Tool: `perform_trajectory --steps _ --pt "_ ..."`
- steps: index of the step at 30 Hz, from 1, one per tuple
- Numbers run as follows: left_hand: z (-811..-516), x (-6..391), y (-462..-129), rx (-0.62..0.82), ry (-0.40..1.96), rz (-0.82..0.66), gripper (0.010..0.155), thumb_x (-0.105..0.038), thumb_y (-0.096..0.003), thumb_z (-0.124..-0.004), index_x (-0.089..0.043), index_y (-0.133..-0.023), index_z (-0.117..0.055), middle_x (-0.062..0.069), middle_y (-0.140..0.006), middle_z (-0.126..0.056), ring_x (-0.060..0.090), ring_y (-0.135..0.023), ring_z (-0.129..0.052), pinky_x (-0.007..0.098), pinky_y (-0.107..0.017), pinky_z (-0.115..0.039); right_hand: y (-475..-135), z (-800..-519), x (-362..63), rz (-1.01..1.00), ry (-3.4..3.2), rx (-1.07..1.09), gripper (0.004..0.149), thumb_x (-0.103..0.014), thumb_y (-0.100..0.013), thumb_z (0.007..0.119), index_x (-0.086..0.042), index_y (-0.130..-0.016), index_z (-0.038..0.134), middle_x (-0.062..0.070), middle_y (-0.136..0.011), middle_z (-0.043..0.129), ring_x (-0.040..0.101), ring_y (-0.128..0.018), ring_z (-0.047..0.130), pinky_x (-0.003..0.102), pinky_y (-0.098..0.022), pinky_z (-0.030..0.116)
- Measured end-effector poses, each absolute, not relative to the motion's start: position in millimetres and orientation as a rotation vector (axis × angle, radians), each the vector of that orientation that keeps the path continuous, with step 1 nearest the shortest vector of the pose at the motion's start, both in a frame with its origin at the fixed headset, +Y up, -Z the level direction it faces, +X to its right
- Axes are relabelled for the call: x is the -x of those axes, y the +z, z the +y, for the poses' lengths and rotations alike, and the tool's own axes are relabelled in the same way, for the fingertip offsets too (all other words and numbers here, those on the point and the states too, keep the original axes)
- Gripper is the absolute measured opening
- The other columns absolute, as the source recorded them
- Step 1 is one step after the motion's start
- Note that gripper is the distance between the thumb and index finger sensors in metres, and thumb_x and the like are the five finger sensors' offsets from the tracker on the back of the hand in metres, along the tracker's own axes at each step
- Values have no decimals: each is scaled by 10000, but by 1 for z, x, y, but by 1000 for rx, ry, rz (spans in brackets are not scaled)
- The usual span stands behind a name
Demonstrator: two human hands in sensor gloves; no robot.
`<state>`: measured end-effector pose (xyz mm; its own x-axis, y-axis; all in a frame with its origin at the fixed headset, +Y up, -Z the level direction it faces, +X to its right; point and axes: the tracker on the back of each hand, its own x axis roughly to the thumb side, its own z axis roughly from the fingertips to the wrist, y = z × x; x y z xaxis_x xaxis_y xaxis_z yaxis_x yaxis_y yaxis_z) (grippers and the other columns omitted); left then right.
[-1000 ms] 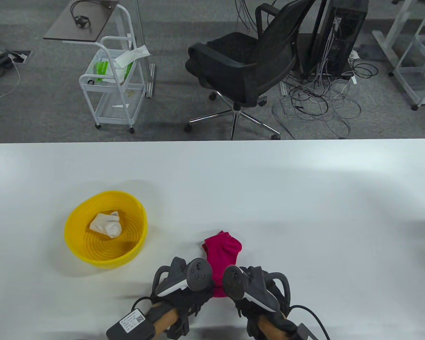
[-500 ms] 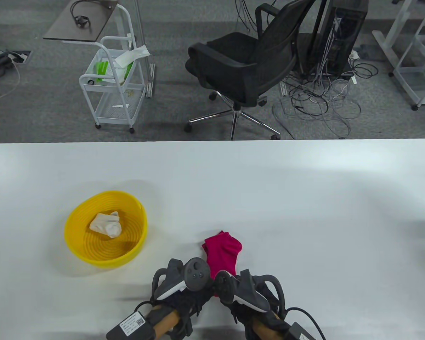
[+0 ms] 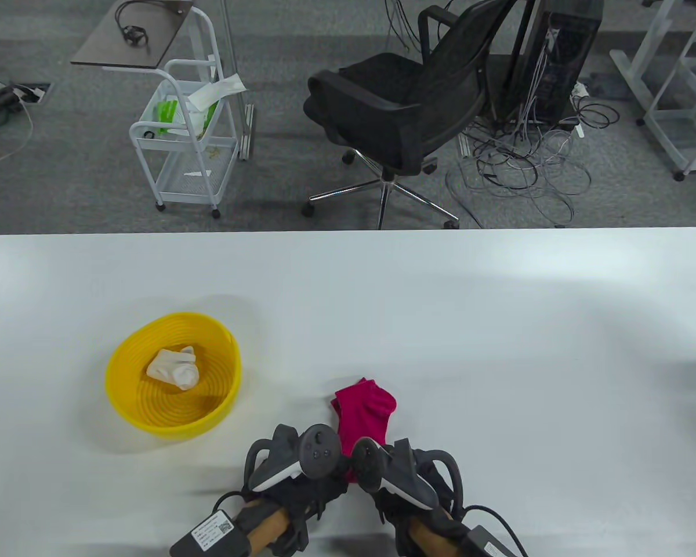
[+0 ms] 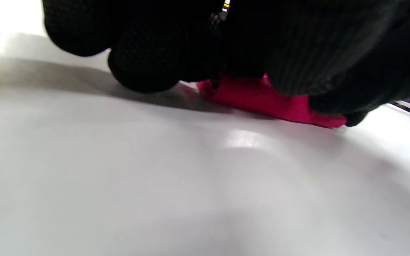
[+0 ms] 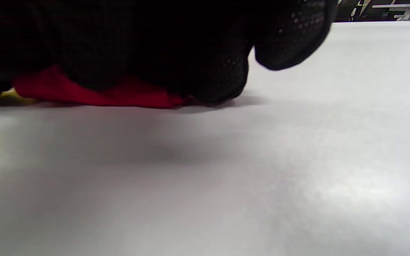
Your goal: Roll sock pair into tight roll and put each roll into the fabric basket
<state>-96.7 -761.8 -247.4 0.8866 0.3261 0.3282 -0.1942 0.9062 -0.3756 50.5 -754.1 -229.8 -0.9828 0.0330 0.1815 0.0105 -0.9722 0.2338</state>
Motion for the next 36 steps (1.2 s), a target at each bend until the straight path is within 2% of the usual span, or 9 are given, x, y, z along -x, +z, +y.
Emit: perform_trajectory --steps 5,10,14,17,24,31,36 --pt "-763 91 -249 303 227 -409 484 -411 -325 -921 -254 -781 -897 36 -699 -927 218 -492 -968 455 -450 -788 -232 -753 -53 388 3072 -273 398 -461 -394 844 -358 -777 873 -102 -776 950 128 -649 989 467 -551 798" --pt "-763 88 -247 291 217 -419 421 -387 -374 -831 -233 -759 -907 49 -664 -937 217 -462 -970 455 -434 -790 -232 -747 -60 351 3015 -282 400 -475 -388 843 -371 -774 873 -101 -787 956 130 -650 999 464 -546 805" --pt "-765 90 -248 324 270 -405 415 -387 -377 -822 -228 -746 -923 58 -644 -948 219 -439 -972 456 -419 -792 -227 -729 -63 275 2975 -413 394 -467 -377 862 -387 -762 882 -114 -800 951 128 -671 991 465 -560 798" --pt "-766 92 -250 346 307 -385 411 -387 -379 -817 -230 -741 -929 61 -632 -953 220 -427 -972 456 -412 -792 -223 -725 -63 314 2926 -478 398 -464 -374 869 -386 -764 885 -117 -806 951 130 -681 989 467 -564 796" --pt "-768 93 -250 352 321 -369 420 -397 -384 -793 -219 -745 -912 67 -622 -952 221 -405 -970 458 -395 -793 -226 -742 -59 453 2988 -461 419 -467 -383 855 -400 -797 853 -134 -866 916 139 -746 963 477 -590 777" --pt "-762 99 -246 339 337 -350 457 -421 -378 -800 -228 -771 -931 71 -672 -961 231 -445 -995 455 -404 -802 -229 -749 -57 474 3013 -379 433 -463 -378 871 -407 -807 834 -134 -887 893 150 -765 951 485 -593 772" --pt "-749 103 -243 283 362 -350 495 -427 -378 -805 -223 -815 -914 61 -732 -955 241 -463 -1008 441 -393 -809 -229 -755 -55 447 3016 -354 502 -479 -350 899 -377 -835 814 -119 -887 878 154 -762 932 486 -606 759"
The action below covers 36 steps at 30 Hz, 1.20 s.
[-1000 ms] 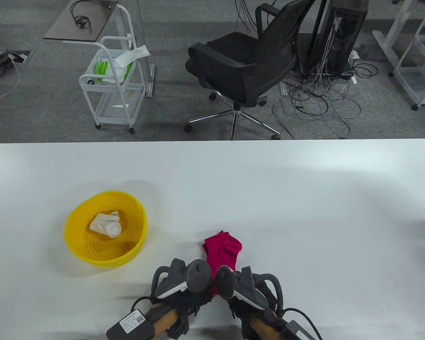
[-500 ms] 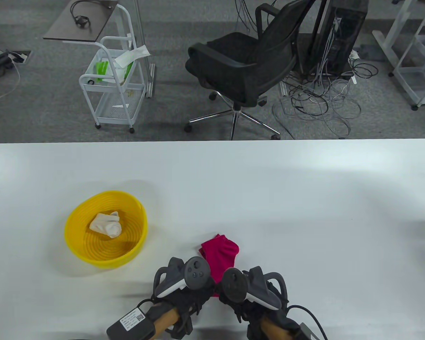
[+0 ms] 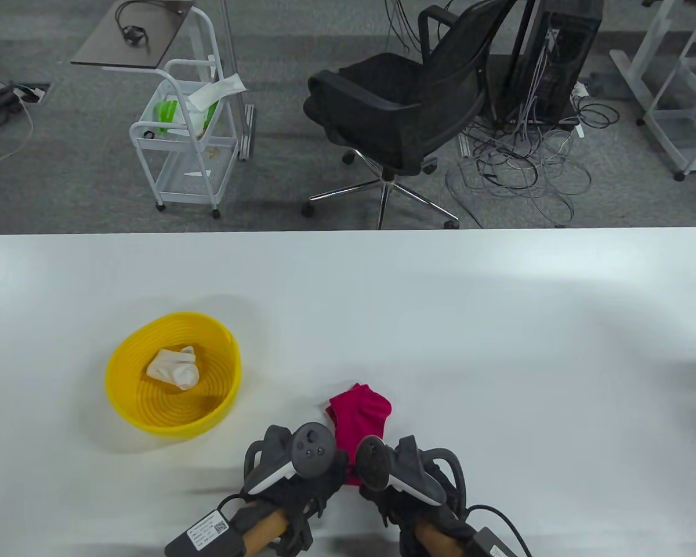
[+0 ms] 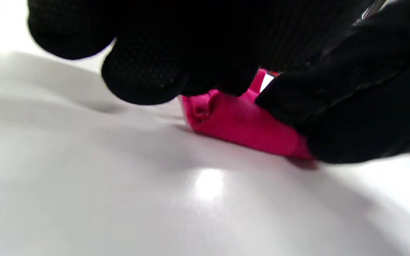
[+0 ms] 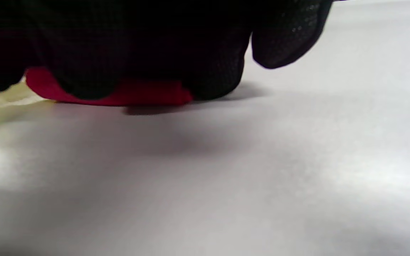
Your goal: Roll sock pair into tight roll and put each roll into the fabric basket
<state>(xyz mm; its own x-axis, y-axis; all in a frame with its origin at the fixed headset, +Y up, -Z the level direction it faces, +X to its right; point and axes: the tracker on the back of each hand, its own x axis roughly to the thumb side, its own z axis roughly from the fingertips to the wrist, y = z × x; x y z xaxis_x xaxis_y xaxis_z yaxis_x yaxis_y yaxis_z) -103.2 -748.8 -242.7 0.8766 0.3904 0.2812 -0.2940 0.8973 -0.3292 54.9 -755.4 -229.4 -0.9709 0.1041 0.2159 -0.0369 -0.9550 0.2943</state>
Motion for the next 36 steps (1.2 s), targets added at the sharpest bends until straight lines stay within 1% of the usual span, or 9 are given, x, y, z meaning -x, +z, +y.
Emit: perform_trajectory --steps 3,8,12,16,20,28,30,34,36 --pt "-749 101 -243 280 330 -348 502 -442 -368 -825 -223 -807 -929 84 -728 -963 244 -461 -1009 443 -392 -808 -230 -758 -56 401 3007 -330 494 -468 -347 904 -374 -824 823 -118 -861 881 146 -732 931 484 -609 756" --pt "-760 96 -242 333 241 -356 533 -470 -351 -857 -244 -833 -892 50 -766 -931 235 -490 -992 434 -404 -800 -230 -758 -54 374 3026 -311 455 -461 -368 868 -370 -813 831 -119 -839 891 140 -710 942 478 -603 762" --pt "-761 93 -244 284 235 -354 491 -429 -337 -900 -245 -792 -918 39 -719 -958 216 -459 -1004 419 -373 -812 -233 -759 -57 379 2987 -282 416 -434 -382 840 -373 -793 848 -125 -820 906 134 -693 949 476 -604 762" --pt "-761 91 -247 279 240 -354 422 -380 -373 -845 -234 -757 -943 45 -680 -972 213 -429 -1006 419 -356 -813 -234 -758 -58 381 2988 -284 412 -444 -383 838 -375 -789 854 -128 -817 916 127 -688 961 468 -593 774" --pt "-762 91 -246 310 250 -356 420 -384 -388 -809 -226 -757 -932 51 -667 -967 211 -424 -999 422 -357 -807 -234 -743 -65 255 2957 -340 393 -437 -381 850 -387 -770 871 -134 -828 919 125 -718 960 467 -599 774" --pt "-766 94 -250 334 327 -319 425 -386 -386 -796 -211 -751 -927 81 -647 -962 225 -405 -988 433 -353 -800 -227 -739 -60 358 2925 -474 397 -428 -377 865 -381 -772 878 -132 -837 920 132 -736 956 474 -601 772" --pt "-767 95 -250 338 346 -307 430 -390 -384 -794 -208 -752 -922 91 -647 -957 228 -400 -984 436 -355 -797 -227 -744 -57 426 2954 -473 412 -428 -382 860 -385 -793 855 -134 -862 902 135 -757 945 477 -608 766" --pt "-766 99 -250 355 385 -286 446 -398 -381 -803 -202 -759 -935 75 -663 -964 236 -410 -993 441 -362 -800 -229 -749 -56 423 2966 -422 411 -427 -383 867 -397 -793 848 -135 -871 895 140 -762 938 485 -608 761" --pt "-763 103 -249 356 401 -276 489 -417 -377 -802 -209 -810 -897 82 -726 -940 240 -463 -996 440 -384 -799 -229 -751 -55 420 2988 -408 433 -436 -377 878 -396 -807 833 -132 -886 883 149 -774 930 492 -612 755"
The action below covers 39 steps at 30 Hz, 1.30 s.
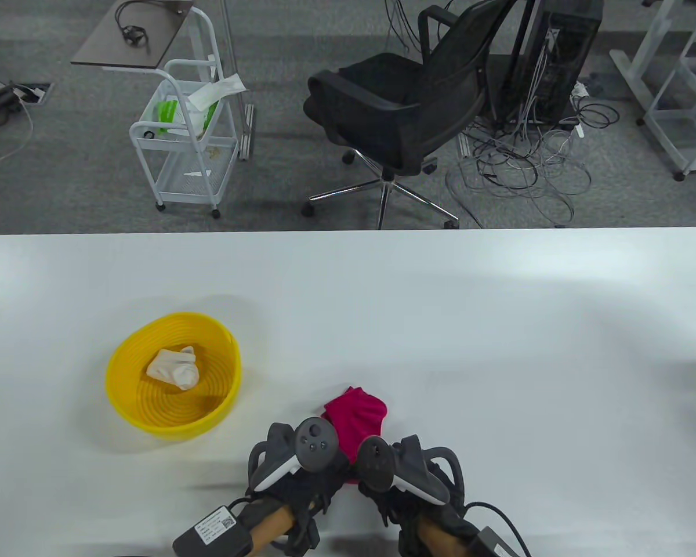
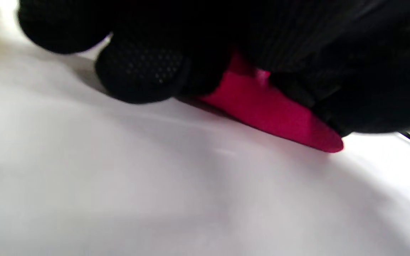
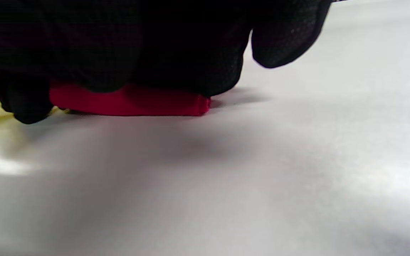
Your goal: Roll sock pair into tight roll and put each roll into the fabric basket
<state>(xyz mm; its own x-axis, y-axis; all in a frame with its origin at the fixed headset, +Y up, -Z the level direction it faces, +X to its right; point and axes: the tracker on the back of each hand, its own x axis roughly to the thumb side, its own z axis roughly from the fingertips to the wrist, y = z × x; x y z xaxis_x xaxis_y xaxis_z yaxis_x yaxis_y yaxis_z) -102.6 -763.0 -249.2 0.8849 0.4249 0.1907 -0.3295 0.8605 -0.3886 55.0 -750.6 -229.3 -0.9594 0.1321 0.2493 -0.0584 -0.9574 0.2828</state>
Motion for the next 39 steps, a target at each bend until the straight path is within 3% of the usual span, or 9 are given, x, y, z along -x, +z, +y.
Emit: perform_trajectory --steps 5,15,22,28,32,39 --pt "-756 108 -245 337 403 -286 512 -417 -372 -831 -261 -860 -832 47 -832 -865 238 -565 -967 444 -442 -779 -232 -756 -54 427 3016 -360 486 -449 -372 881 -384 -846 793 -125 -909 855 150 -786 914 494 -620 746" --pt "-761 96 -244 333 234 -334 524 -438 -324 -914 -247 -811 -887 62 -799 -893 219 -547 -973 445 -445 -785 -234 -758 -51 371 3035 -296 434 -435 -409 803 -389 -840 818 -132 -865 876 137 -737 932 484 -617 746" --pt "-764 95 -249 345 275 -316 424 -371 -377 -830 -224 -767 -904 77 -718 -929 221 -468 -981 451 -418 -792 -234 -756 -54 332 3018 -287 411 -441 -408 800 -385 -814 838 -127 -835 906 130 -724 951 479 -605 760" --pt "-766 96 -250 371 325 -281 415 -365 -377 -816 -218 -753 -915 79 -694 -933 227 -459 -969 457 -428 -781 -229 -736 -61 182 2953 -381 384 -445 -397 816 -387 -773 864 -134 -824 916 134 -729 952 477 -611 761" --pt "-767 98 -252 385 350 -269 413 -367 -382 -811 -217 -752 -919 83 -683 -935 229 -451 -965 460 -428 -778 -224 -729 -60 232 2882 -463 383 -438 -397 822 -383 -773 865 -131 -837 909 144 -741 945 485 -615 753" --pt "-767 99 -252 375 349 -277 412 -383 -382 -816 -231 -749 -925 58 -654 -957 219 -423 -979 456 -410 -791 -226 -748 -54 407 2972 -463 425 -446 -406 805 -393 -827 818 -135 -915 849 142 -777 920 490 -627 742"
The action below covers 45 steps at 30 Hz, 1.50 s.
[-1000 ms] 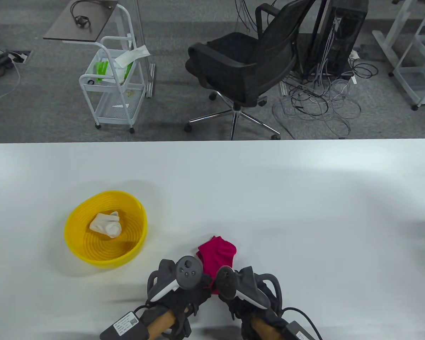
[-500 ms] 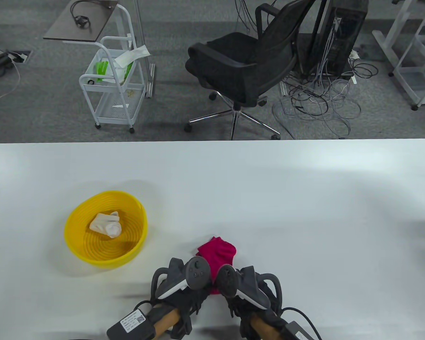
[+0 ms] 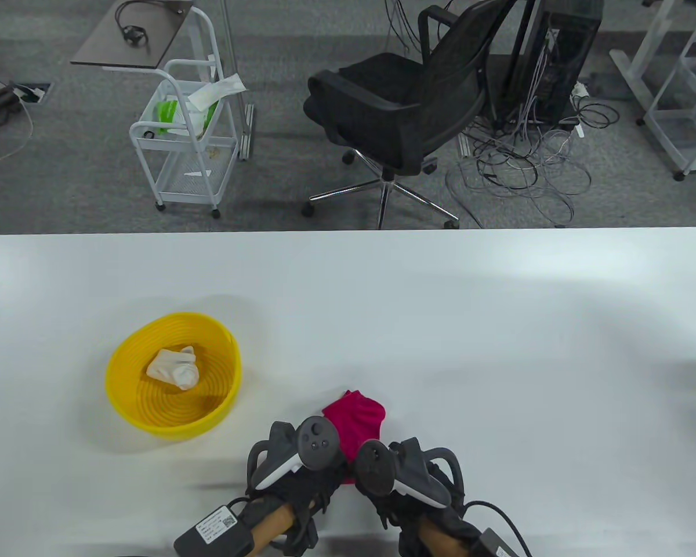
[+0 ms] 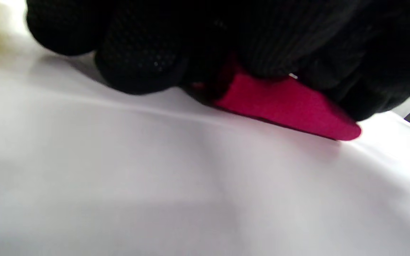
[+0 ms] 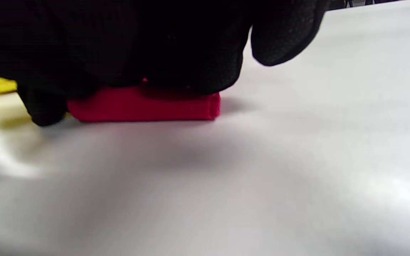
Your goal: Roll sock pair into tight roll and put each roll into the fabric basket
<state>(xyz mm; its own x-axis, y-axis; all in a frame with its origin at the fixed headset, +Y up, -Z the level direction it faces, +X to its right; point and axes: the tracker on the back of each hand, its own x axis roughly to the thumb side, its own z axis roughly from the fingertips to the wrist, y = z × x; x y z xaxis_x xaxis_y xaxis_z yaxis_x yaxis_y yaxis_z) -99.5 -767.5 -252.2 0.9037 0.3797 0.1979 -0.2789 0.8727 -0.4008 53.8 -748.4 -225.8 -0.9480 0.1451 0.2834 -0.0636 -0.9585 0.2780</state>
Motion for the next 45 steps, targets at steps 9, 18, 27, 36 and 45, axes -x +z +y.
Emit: perform_trajectory --steps 9,18,27,36,45 --pt "-756 104 -252 334 357 -303 454 -429 -376 -822 -254 -781 -929 71 -713 -953 244 -506 -995 463 -438 -786 -230 -758 -51 379 3062 -368 513 -464 -371 870 -393 -870 773 -136 -934 828 140 -775 914 498 -629 736" --pt "-758 104 -249 366 304 -289 506 -472 -340 -882 -281 -806 -933 64 -788 -906 254 -585 -960 466 -481 -759 -230 -760 -48 357 3065 -322 487 -455 -393 821 -358 -868 781 -104 -914 832 142 -754 912 497 -626 734" --pt "-764 97 -251 332 295 -314 445 -369 -359 -873 -223 -777 -911 70 -692 -946 234 -471 -980 458 -422 -789 -232 -758 -54 336 3010 -270 437 -454 -406 795 -354 -830 825 -102 -874 875 140 -724 941 492 -607 753" --pt "-767 100 -251 370 366 -284 422 -374 -385 -810 -219 -759 -931 91 -659 -959 238 -437 -982 457 -403 -791 -224 -735 -58 229 2935 -395 401 -445 -383 847 -364 -774 881 -112 -851 904 142 -728 954 488 -602 762" --pt "-766 99 -251 347 331 -299 440 -409 -390 -785 -228 -768 -915 60 -651 -964 221 -421 -986 447 -394 -800 -229 -749 -58 401 2958 -353 429 -447 -380 863 -388 -804 846 -133 -890 874 145 -777 921 497 -620 744"
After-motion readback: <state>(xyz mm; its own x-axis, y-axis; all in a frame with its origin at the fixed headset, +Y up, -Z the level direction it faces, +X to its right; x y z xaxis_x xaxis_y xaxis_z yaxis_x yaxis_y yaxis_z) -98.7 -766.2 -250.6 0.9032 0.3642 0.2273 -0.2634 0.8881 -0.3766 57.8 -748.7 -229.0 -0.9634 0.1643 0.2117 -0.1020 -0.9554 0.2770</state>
